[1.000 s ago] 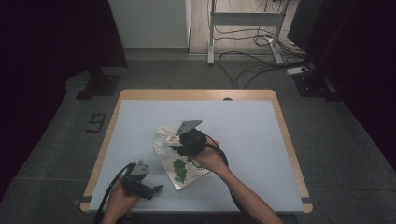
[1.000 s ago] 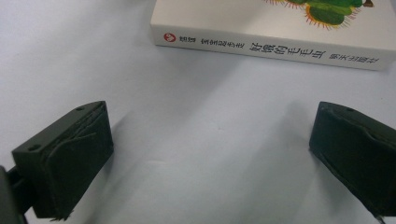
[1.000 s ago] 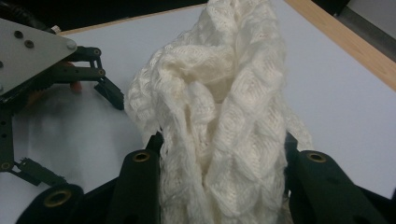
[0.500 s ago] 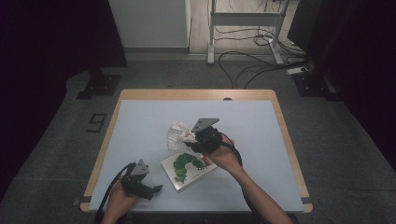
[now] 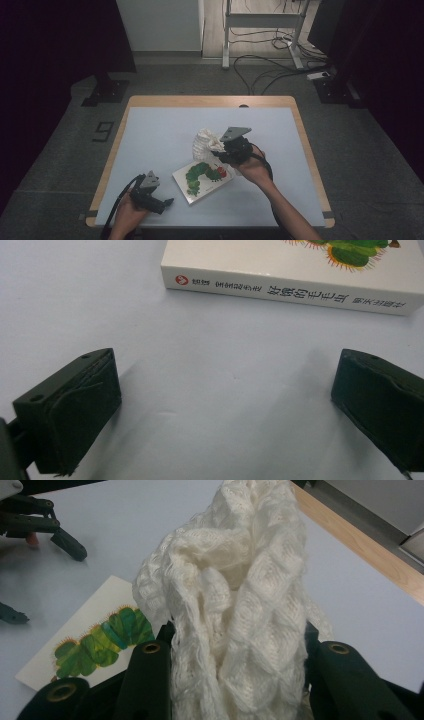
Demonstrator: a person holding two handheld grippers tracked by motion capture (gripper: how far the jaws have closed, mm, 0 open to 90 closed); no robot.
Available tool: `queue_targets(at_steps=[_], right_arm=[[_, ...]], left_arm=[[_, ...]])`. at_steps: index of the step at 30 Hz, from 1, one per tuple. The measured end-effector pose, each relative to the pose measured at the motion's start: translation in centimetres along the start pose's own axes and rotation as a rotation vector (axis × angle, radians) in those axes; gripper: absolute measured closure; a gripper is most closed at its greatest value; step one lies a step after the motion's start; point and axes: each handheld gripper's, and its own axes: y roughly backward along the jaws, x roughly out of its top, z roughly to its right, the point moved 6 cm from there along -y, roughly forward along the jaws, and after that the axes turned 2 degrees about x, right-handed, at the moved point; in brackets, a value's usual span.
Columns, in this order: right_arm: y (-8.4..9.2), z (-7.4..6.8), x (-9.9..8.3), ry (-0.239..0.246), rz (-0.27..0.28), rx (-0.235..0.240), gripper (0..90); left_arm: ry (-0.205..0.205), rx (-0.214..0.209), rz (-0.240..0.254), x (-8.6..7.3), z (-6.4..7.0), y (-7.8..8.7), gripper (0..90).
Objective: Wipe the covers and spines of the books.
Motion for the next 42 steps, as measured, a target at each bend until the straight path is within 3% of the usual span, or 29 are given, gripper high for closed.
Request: queue_targets(at_steps=[19, 42], right_arm=[[3.7, 1.8, -3.3, -0.023, -0.005, -0.069, 58.1], [8.4, 4.9, -7.6, -0.093, -0.026, -0.178, 57.8]], left_arm=[[-0.002, 0.000, -0.002, 0.0, 0.0, 0.0, 0.0], [-0.002, -0.001, -0.003, 0.0, 0.0, 0.0, 0.0]])
